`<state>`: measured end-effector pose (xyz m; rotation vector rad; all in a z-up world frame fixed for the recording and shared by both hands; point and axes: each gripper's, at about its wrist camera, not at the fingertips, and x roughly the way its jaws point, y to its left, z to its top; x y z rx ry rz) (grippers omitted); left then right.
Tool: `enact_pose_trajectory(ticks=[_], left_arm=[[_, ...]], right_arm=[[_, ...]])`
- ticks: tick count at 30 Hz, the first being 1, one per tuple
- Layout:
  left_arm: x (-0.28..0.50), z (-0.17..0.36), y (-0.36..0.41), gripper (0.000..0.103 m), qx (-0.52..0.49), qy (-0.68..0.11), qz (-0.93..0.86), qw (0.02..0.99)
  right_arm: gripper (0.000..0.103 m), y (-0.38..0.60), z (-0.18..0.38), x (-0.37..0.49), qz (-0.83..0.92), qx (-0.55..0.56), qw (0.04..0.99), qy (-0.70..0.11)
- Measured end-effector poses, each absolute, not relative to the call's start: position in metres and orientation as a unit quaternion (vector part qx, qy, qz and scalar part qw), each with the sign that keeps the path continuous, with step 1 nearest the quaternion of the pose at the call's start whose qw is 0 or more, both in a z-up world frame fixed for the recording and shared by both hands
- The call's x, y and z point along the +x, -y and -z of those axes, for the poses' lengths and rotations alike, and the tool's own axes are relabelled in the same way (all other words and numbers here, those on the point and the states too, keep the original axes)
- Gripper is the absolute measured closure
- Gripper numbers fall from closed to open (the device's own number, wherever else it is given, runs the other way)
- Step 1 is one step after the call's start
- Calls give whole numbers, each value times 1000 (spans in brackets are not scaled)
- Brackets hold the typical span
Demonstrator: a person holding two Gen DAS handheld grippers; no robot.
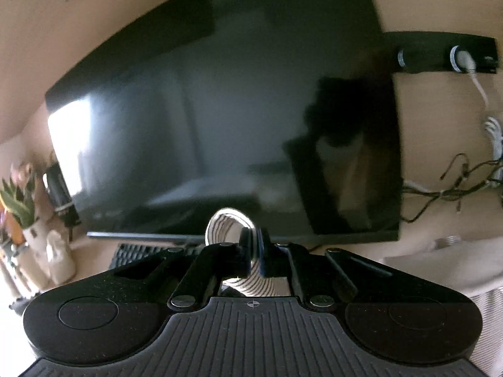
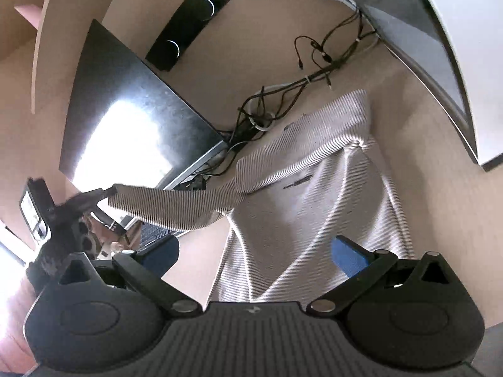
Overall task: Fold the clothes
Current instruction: 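Lift the sleeve with the left gripper and fold it across the body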
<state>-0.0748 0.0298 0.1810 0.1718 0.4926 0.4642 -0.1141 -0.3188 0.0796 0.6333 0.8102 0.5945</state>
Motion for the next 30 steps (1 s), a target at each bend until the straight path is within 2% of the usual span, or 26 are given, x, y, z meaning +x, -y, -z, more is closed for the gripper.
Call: enact_pose_trajectory(ticks=[4,12,24,30], left_arm=[[-78,-185,-12,98,57,-240,-219,944],[-59,-200,25,98,77,-229,-188,952],[7,-214,130,98,98,-206,-49,973],[34,-207,188,98,71,-219,45,972]], right_arm=[[0,331,-76,-114,-287,298,825,-385],[0,335,-74,-111,-300,292,819,-391],[0,387,-62,-110,-235,317,831,-392],[0,413,-53,-116,-183,331,839,-390]])
